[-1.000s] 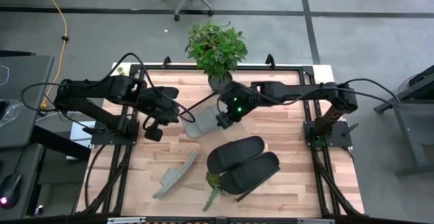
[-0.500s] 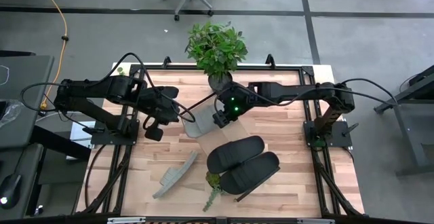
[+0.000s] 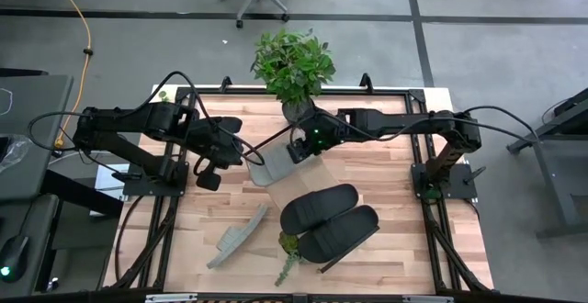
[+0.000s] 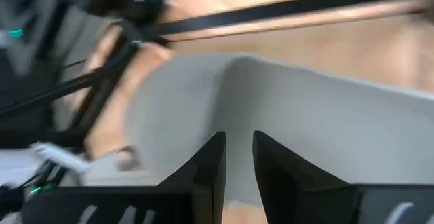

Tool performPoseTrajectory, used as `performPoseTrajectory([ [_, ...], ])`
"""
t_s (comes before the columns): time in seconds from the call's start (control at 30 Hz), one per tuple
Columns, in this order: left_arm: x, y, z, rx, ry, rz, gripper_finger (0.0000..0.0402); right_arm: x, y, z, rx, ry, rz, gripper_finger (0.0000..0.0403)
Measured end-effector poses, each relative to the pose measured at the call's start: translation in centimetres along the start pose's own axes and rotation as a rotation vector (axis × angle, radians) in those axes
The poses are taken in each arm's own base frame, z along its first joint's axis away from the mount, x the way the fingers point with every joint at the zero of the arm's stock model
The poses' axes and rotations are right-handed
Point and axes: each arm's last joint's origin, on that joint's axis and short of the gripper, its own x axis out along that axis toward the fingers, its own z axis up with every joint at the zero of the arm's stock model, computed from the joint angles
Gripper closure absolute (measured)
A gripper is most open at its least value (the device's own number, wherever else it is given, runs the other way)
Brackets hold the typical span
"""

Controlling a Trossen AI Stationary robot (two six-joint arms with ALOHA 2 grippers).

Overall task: Pick and place slides into the shelf
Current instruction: Put the right gray slide on the shelf

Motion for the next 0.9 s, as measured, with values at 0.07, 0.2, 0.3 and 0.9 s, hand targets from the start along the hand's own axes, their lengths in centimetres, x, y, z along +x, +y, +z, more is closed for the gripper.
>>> performPoseTrajectory([
  [0.07,0.0,0.0,0.0,0.000,0.000,0.000,0.0399,-0.1,-0.5,-0.3,0.011,0.021,-0.067,0.0341],
  [0.2,0.0,0.0,0.0,0.000,0.000,-0.002,0.0399,-1.5,-1.2,-0.9,0.010,0.022,-0.177,0.0341],
  [0.3,0.0,0.0,0.0,0.000,0.000,-0.002,0.0399,-3.4,-1.2,-1.2,-0.005,-0.032,-0.230,0.0341],
  [0.9,0.0,0.0,0.0,-0.008,-0.002,-0.010,0.0399,-3.1,-3.9,-2.0,0.071,0.123,-0.476,0.0341],
])
